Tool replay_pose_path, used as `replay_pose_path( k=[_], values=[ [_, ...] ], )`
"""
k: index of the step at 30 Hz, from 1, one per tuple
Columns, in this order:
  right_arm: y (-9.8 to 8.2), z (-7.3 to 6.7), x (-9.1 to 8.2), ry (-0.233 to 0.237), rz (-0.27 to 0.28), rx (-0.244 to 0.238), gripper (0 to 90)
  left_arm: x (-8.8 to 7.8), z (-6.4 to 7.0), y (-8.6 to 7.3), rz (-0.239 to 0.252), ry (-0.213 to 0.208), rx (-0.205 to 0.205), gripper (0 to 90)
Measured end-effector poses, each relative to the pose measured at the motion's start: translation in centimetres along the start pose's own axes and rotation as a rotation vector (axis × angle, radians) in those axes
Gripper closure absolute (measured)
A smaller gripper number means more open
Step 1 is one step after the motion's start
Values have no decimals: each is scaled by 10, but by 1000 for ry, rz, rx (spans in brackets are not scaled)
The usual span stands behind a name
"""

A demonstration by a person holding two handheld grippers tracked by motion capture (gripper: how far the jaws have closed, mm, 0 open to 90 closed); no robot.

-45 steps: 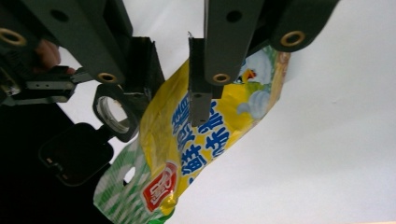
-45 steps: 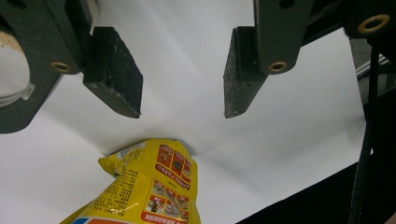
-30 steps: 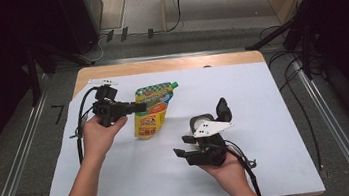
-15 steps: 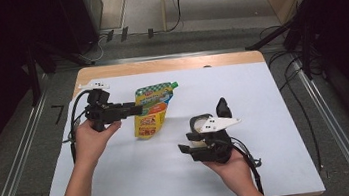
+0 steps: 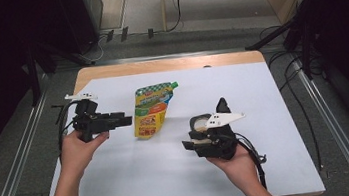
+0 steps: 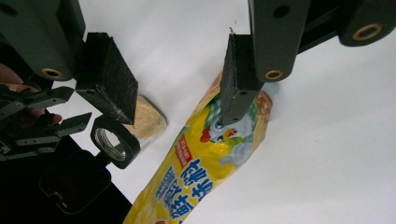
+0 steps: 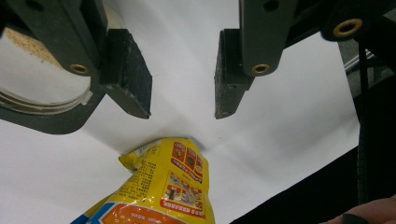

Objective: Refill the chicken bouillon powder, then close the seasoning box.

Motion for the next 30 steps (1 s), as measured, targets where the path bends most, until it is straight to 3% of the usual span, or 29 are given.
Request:
replay_pose_path(
  k=[9, 21, 25, 30],
  values=[
    [2, 5, -4, 16, -21, 29, 645, -3, -13, -4, 15, 10, -29, 460],
    [11, 14, -19, 7, -12, 39, 667, 4, -26, -12, -22, 33, -70, 458],
    [14, 19, -25, 3, -19, 49, 649, 5, -30, -11, 1, 69, -109, 453],
    [18, 23, -33, 2, -23, 57, 645, 7, -32, -10, 4, 52, -118, 431]
  ],
)
Point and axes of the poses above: each handheld gripper's, and its own axes: x roughly forward along the jaws, y roughly out of its top, z roughly to its right, the point moved 8 cm from there along x, roughly forward along the jaws, and after that the axes turned 2 degrees about -y, right-handed, at the moved point
